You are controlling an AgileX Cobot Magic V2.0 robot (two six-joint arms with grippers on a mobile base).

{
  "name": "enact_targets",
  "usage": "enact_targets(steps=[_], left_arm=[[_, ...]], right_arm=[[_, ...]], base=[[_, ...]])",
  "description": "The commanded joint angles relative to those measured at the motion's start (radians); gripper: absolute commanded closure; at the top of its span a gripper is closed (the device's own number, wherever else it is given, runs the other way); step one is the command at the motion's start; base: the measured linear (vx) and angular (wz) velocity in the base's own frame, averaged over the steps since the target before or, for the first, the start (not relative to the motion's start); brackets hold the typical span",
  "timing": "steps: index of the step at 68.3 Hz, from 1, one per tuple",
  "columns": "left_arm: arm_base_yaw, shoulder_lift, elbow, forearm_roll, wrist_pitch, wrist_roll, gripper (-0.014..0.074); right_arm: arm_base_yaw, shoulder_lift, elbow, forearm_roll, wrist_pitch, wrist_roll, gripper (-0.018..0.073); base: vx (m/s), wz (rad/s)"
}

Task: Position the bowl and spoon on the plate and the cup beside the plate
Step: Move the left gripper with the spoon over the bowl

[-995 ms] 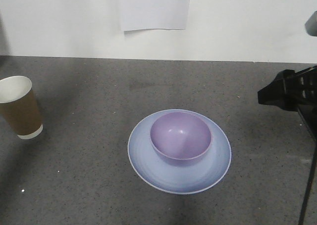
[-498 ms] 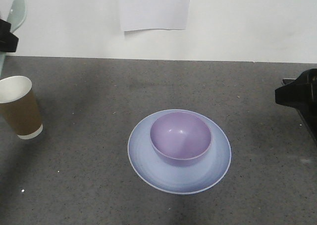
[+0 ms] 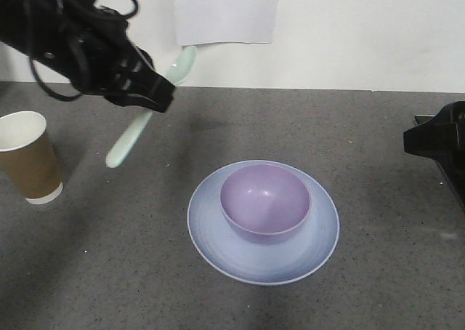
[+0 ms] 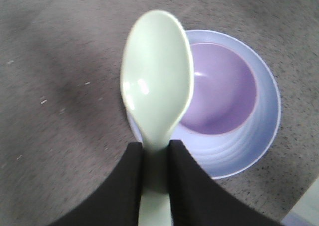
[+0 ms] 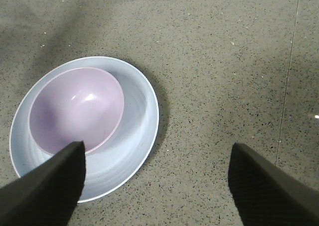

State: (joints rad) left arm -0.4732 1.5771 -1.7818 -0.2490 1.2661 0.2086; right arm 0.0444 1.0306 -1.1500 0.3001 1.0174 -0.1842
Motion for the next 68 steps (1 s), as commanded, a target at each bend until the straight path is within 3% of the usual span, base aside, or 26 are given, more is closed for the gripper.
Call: enact_targets(steps=[1,13,25,68], left_arm=[[-0.064,0.029,-0.059,-0.017,-0.015,0.021,0.0604],[-0.159,0.131,-0.085,0.036,-0.015,0.026,0.0604],[-0.213,0.209,-0.085,0.079,-0.015,0.044,0.0604],[-0.219,0.325,-0.085,0.103,-0.045,0.065,0.0603]], right_arm=[[-0.008,-0.010,-0.024,0.014,-0.045,-0.008,-0.0017],[-0.008,-0.010,-0.024,0.014,-0.039,-0.009,-0.0017],[-0.008,-0.010,-0.024,0.014,-0.035,-0.009,-0.0017],[-0.008,-0.010,-0.024,0.017,-0.031,-0.009,-0.0017]], base=[[0.00,0.00],[0.00,0.00],[0.00,0.00],[0.00,0.00]])
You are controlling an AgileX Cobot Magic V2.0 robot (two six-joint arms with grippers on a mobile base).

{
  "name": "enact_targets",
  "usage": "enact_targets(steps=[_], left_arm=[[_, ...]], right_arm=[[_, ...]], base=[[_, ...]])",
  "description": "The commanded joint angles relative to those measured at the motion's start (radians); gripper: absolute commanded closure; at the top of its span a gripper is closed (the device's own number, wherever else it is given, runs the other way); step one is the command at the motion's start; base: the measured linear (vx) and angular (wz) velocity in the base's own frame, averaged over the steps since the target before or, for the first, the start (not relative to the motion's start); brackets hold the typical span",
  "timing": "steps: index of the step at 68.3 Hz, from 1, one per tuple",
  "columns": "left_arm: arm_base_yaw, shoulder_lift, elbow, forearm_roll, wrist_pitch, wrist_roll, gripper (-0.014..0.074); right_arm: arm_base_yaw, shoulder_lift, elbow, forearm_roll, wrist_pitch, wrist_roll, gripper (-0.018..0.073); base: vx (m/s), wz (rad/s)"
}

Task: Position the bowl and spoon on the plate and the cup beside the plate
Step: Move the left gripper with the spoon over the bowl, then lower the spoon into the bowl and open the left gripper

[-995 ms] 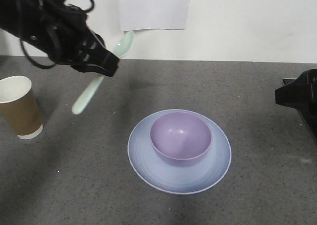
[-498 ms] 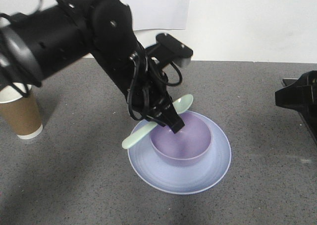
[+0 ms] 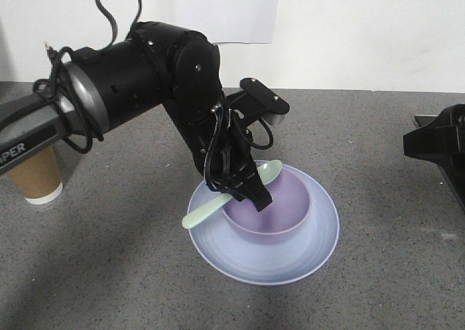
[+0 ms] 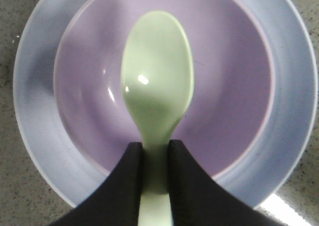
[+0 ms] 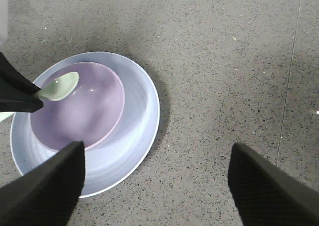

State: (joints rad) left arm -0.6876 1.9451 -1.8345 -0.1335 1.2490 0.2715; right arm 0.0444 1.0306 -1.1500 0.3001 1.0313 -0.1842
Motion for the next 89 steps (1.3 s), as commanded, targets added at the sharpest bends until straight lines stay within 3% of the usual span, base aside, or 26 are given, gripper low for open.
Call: enact_targets(steps=[1,40,89], left_arm=[[-0.005,-0.040,-0.032,-0.012,-0.030,0.002,0.0603],[-0.005,-0.026,-0.032,-0.013,-0.112,0.001,0.0590],[-0.005,-0.026,-0.032,-0.058,-0.116,0.001,0.0565]], right_arm=[[-0.008,-0.010,-0.024,0.017,-0.045,-0.009,-0.0017],[-0.008,-0.010,-0.024,0.017,-0.044,-0.010,-0.0017],[-0.008,-0.010,-0.024,0.019,-0.044,-0.007,-0.0017]], base=[[0.00,0.00],[0.00,0.00],[0.00,0.00]])
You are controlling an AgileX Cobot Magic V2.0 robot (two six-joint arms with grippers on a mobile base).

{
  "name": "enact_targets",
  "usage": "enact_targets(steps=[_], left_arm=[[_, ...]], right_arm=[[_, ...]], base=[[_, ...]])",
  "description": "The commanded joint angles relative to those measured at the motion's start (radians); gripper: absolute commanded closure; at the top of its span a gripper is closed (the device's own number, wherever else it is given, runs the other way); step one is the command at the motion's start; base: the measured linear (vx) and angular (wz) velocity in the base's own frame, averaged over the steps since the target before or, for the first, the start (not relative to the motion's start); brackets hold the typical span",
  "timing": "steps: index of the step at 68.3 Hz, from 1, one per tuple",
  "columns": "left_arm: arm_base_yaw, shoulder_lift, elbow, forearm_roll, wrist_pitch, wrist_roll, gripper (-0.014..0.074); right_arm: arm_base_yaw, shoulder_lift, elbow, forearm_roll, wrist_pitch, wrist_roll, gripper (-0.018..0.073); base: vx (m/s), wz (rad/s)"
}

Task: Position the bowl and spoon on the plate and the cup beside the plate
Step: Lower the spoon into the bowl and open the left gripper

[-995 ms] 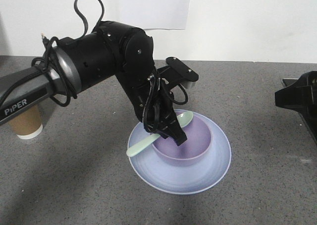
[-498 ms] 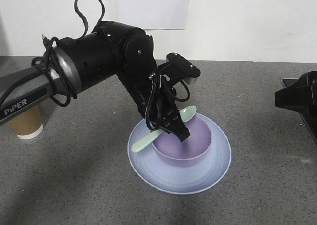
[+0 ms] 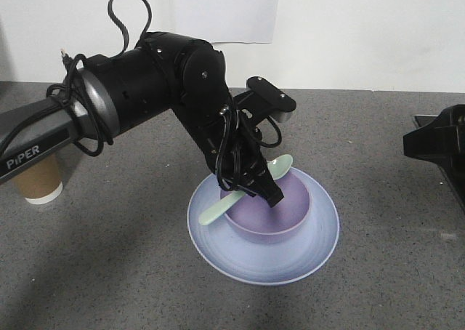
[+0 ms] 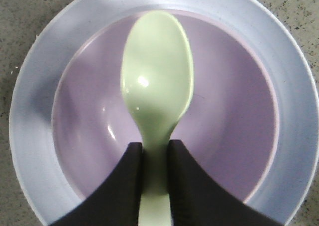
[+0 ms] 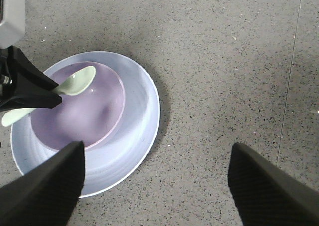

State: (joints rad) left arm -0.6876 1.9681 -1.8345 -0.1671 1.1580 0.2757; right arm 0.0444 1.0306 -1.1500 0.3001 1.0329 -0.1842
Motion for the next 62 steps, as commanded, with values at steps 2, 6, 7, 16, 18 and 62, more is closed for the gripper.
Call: enact_targets(steps=[2,6,7,16,18,62], left_arm=[[-0.005,-0.049,-0.032,-0.024,-0.022,-0.003,0.0563],[-0.005,-0.049,-0.032,-0.024,-0.020,-0.003,0.0556],[-0.005,-0.049,-0.032,-0.024,-0.019,-0.003,0.0555],[-0.005,-0.049,-0.032,-0.031,-0.019,-0.003,0.0551],[-0.005,-0.049,-0.032,-0.031,-0.019,-0.003,0.0549],[-0.005,-0.001,-0.032,-0.056,-0.005,-0.002,0.0501]], right_arm=[[-0.008,-0.010,-0.024,0.019,-0.045,-0.007,-0.0017],[-0.008,-0.010,-0.024,0.019,-0.044,-0.007,-0.0017],[-0.008,-0.010,-0.024,0.019,-0.044,-0.007,-0.0017],[-0.008,-0.010,-0.024,0.019,-0.044,-0.007,-0.0017],[-0.008,-0.010,-0.024,0.019,-0.044,-0.007,-0.0017],[-0.008,-0.010,-0.024,0.018,-0.044,-0.010,-0.0017]], base=[[0.00,0.00],[0.00,0.00],[0.00,0.00],[0.00,0.00],[0.00,0.00],[0.00,0.00]])
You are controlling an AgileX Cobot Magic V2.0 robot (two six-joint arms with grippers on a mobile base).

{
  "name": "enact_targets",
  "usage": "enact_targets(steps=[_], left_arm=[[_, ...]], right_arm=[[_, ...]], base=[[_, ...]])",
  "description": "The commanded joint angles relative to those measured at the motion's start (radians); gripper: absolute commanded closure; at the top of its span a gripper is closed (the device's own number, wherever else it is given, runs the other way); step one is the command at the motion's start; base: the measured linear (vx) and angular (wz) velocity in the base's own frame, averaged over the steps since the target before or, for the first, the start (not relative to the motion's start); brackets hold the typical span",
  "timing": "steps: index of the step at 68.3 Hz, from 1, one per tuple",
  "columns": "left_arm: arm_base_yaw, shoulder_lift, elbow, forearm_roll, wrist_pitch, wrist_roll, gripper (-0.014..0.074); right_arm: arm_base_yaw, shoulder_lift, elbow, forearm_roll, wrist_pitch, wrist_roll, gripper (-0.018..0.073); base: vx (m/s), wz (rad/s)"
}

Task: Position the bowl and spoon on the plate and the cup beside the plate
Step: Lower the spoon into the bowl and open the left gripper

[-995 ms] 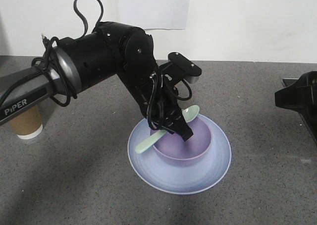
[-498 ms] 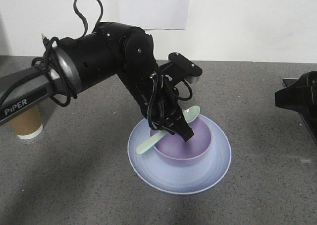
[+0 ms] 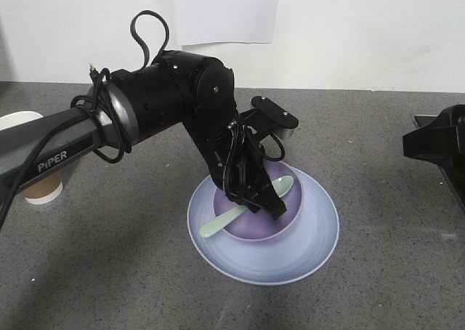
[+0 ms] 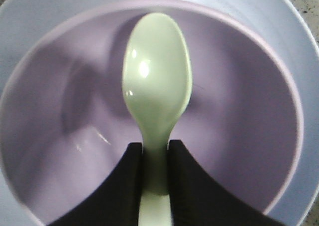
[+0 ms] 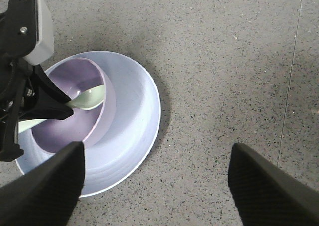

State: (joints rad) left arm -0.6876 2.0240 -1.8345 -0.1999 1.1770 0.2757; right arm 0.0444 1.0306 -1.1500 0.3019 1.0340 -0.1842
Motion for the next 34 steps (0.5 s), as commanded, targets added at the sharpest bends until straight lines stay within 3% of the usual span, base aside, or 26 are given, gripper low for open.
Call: enact_targets(steps=[1,14,34], left_arm=[[-0.005,-0.057,-0.032,-0.023,-0.024,-0.002,0.0501],[-0.005,-0.057,-0.032,-0.023,-0.025,-0.002,0.0468],[-0.005,-0.057,-0.032,-0.023,-0.025,-0.002,0.0302]], right_arm=[[-0.008,-0.010,-0.024,0.016,-0.045,-0.010,-0.0017],[-0.008,-0.010,-0.024,0.016,-0.045,-0.010,-0.0017],[-0.008,-0.010,-0.024,0.016,-0.044,-0.010,-0.0017]], base=[[0.00,0.00],[0.00,0.00],[0.00,0.00]])
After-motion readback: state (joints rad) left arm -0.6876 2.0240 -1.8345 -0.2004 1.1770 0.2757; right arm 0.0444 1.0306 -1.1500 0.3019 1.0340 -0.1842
